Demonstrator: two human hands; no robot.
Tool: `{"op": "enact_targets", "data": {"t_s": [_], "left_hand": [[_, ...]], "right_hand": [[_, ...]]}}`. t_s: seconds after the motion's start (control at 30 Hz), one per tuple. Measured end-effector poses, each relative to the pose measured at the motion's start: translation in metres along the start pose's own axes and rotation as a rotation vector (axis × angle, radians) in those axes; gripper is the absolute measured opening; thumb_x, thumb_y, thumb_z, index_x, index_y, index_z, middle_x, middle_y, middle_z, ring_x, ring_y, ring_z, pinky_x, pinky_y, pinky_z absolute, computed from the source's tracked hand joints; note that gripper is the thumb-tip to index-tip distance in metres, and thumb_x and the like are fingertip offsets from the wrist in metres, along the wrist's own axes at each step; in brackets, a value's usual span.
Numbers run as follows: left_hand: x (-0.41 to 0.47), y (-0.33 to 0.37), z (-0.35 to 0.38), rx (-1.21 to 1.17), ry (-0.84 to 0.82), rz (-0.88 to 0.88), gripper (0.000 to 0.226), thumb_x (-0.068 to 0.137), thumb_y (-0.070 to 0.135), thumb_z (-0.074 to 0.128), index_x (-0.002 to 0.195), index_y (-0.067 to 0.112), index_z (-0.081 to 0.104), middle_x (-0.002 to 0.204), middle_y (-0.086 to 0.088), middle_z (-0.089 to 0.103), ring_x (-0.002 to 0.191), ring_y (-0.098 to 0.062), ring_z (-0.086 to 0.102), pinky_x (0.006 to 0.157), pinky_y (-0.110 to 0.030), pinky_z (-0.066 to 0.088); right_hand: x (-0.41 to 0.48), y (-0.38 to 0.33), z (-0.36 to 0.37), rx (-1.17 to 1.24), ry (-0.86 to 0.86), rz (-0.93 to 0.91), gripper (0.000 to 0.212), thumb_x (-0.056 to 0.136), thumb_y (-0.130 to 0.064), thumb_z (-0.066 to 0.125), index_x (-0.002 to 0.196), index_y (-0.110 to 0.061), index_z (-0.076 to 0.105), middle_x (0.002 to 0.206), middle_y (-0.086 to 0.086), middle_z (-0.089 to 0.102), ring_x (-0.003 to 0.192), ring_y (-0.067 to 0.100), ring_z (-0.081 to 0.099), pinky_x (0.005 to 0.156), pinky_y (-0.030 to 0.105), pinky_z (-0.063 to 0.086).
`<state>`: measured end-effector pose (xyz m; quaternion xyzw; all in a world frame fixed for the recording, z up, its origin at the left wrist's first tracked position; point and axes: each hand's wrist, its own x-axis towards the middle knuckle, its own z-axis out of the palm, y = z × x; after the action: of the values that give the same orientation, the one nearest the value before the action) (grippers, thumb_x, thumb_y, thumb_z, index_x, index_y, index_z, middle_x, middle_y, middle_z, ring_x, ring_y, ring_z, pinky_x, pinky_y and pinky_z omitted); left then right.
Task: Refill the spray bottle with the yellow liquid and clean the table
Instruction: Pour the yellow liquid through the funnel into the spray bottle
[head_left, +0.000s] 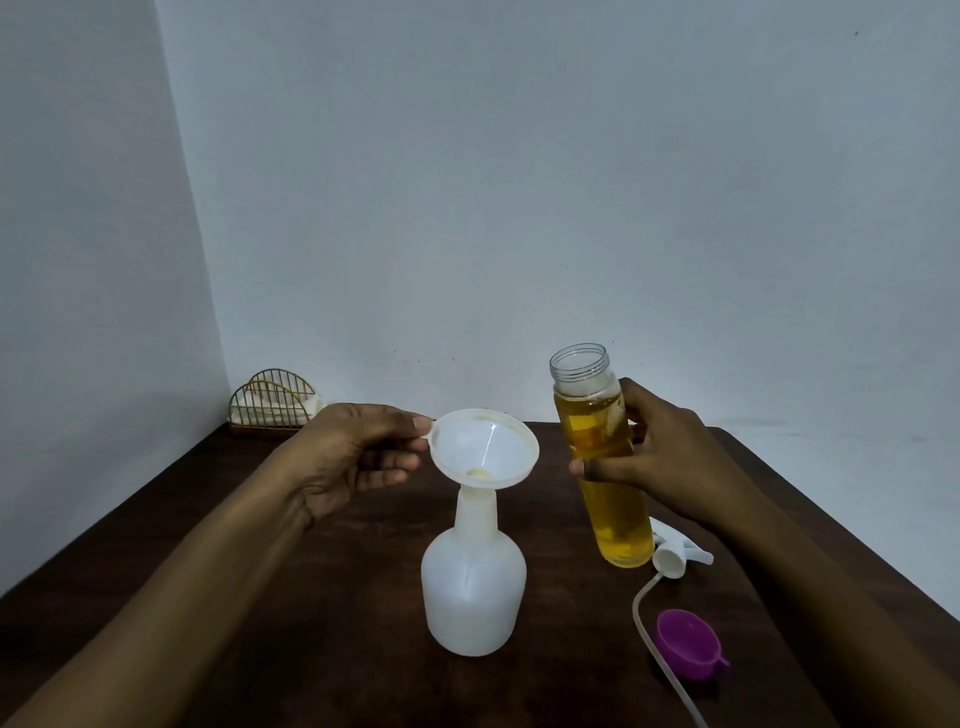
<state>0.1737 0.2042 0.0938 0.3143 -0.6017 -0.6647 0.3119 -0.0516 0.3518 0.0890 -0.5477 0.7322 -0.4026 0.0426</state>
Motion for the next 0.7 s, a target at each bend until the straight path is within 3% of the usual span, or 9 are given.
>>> {"op": "enact_targets", "data": {"t_s": [0.23, 0.4, 0.53, 0.7], "left_hand": [[0.002, 0.002, -0.002, 0.015, -0.022, -0.006, 0.028, 0.084, 0.007, 0.062, 0.06, 0.01, 0.076, 0.058, -0.004, 0.069, 0.042, -0.006, 0.061, 0.041, -0.016, 0.05], [0.002, 0.001, -0.002, 0.015, -0.015, 0.001, 0.023, 0.083, 0.007, 0.063, 0.063, 0.009, 0.075, 0.056, -0.004, 0.068, 0.042, -0.006, 0.061, 0.04, -0.017, 0.05], [0.002, 0.002, -0.002, 0.011, -0.021, 0.005, 0.01, 0.083, 0.007, 0.063, 0.077, 0.003, 0.07, 0.056, -0.004, 0.068, 0.043, -0.007, 0.062, 0.042, -0.016, 0.05], [0.002, 0.002, -0.002, 0.005, -0.016, 0.012, 0.018, 0.082, 0.006, 0.063, 0.067, 0.007, 0.073, 0.056, -0.005, 0.068, 0.043, -0.007, 0.062, 0.041, -0.016, 0.051]], "right_hand": [[0.003, -0.002, -0.003, -0.106, -0.032, -0.024, 0.052, 0.065, -0.036, 0.082, 0.107, -0.033, 0.052, 0.096, -0.022, 0.057, 0.094, 0.005, 0.051, 0.069, 0.013, 0.04], [0.005, -0.007, -0.005, -0.215, -0.056, -0.047, 0.056, 0.065, -0.039, 0.081, 0.11, -0.027, 0.051, 0.105, -0.009, 0.063, 0.095, 0.011, 0.055, 0.082, 0.036, 0.051], [0.005, -0.012, -0.004, -0.274, -0.074, -0.083, 0.059, 0.065, -0.038, 0.081, 0.114, -0.029, 0.051, 0.105, -0.007, 0.063, 0.094, 0.014, 0.057, 0.083, 0.038, 0.051], [0.007, -0.014, -0.004, -0.322, -0.101, -0.107, 0.061, 0.064, -0.039, 0.081, 0.117, -0.031, 0.051, 0.107, -0.008, 0.063, 0.097, 0.013, 0.057, 0.084, 0.039, 0.051]]}}
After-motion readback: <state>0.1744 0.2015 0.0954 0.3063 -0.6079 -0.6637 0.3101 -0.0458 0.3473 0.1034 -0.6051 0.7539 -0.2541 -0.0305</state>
